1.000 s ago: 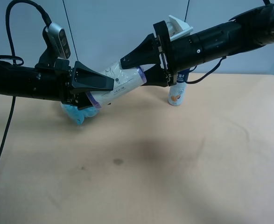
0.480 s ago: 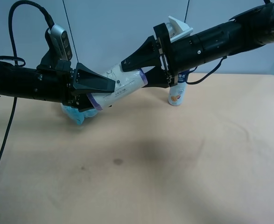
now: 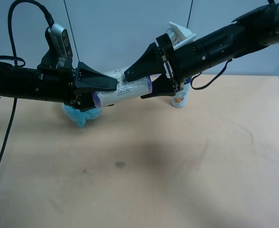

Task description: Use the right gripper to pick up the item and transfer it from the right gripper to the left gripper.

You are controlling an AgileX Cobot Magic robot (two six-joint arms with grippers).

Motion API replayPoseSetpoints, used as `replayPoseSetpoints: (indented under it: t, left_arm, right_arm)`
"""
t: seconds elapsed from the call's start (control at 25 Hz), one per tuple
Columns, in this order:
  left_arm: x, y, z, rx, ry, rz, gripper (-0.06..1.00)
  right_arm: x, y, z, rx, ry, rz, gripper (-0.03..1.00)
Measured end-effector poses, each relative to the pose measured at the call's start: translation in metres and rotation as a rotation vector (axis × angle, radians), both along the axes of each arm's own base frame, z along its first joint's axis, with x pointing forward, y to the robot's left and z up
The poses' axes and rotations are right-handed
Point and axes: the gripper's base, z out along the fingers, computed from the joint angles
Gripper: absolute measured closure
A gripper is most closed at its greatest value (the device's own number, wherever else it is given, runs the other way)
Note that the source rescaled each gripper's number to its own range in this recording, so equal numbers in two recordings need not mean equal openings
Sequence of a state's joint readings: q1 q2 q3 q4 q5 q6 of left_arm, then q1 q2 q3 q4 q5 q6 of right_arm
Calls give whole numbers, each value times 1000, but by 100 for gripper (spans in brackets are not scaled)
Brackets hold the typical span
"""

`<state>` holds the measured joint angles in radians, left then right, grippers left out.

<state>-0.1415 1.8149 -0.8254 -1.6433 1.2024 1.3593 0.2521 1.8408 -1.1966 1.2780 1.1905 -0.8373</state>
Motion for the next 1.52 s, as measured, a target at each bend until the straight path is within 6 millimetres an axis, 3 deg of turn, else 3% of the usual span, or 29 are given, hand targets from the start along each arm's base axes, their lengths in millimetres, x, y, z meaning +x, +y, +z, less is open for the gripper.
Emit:
replayPoseSetpoints:
  t: [0.2,0.88,0.96,1.16,1.52]
  left_arm:
    - [0,0,-1,6,0,5,91]
    - [1,0,-1,11,8,12,93]
    - [1,0,-1,11,11,12,93]
    - [0,0,-2,15,19,9,93]
    - [0,0,-2,15,25,10,93]
  right_arm:
    - [-2,-1,-1,-25,-8,20,49]
    - [-31,-23,34,-282,-196,145,48]
    - [-36,-26,42,-316,-214,140,43]
    - [-49,-38,70,-421,-377,95,15]
    - [-83,-64,117,-606,-555,-47,10]
